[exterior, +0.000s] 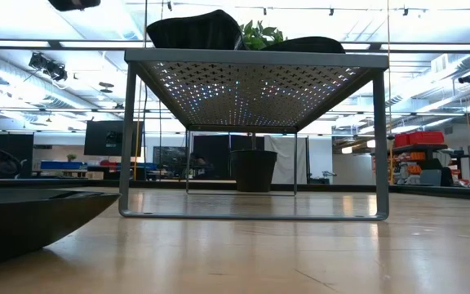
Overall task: Pick & Place Mini shaped plates
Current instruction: Stack the black bowl on top of the black bowl on the shelf
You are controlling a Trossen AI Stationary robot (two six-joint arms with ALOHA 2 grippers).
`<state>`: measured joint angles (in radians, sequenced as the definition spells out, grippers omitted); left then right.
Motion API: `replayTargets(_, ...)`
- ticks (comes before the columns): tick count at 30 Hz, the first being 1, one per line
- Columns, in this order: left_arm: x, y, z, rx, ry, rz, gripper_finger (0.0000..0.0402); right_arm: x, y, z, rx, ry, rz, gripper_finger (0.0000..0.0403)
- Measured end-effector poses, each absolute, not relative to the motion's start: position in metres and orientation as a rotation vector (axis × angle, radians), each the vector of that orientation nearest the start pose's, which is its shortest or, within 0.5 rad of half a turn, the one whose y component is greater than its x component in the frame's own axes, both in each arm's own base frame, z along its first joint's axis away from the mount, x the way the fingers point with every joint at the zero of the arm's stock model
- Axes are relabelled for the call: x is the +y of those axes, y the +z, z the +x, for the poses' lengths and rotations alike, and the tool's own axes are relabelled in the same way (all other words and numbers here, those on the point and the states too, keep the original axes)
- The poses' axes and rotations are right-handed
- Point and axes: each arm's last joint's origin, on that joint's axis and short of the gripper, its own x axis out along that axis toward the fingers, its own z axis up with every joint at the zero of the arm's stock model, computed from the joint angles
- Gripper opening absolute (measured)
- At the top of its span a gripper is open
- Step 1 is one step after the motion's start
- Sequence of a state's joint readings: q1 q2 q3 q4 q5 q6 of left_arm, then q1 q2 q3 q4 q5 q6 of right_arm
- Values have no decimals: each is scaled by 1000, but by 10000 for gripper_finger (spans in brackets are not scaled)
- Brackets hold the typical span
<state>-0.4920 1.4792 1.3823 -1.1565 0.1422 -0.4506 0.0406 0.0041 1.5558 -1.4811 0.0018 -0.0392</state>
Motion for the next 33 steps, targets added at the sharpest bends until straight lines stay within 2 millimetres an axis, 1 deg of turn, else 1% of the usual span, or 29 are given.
replayTargets(3, -141, 311, 237, 1343, -283, -129, 109, -8, 358, -203, -71, 38, -38, 16)
replayTargets(5, -145, 311, 234, 1339, -319, -90, 121, -8, 358, -203, -71, 37, -38, 16)
replayTargets(9, -150, 311, 231, 1333, -358, -42, 163, -8, 357, -203, -72, 38, -38, 16)
replayTargets(13, -151, 311, 230, 1342, -354, -69, 210, -8, 358, -203, -71, 38, -38, 16)
replayTargets(17, -155, 307, 232, 1362, -358, -71, 239, -8, 357, -203, -71, 38, -38, 16)
replayTargets(21, -164, 291, 231, 1370, -392, -61, 244, -8, 357, -203, -71, 38, -38, 16)
replayTargets(25, -172, 271, 225, 1400, -445, -57, 240, -8, 358, -203, -71, 37, -38, 16)
replayTargets(33, -181, 231, 199, 1511, -465, 43, 237, -8, 358, -203, -72, 38, -38, 16)
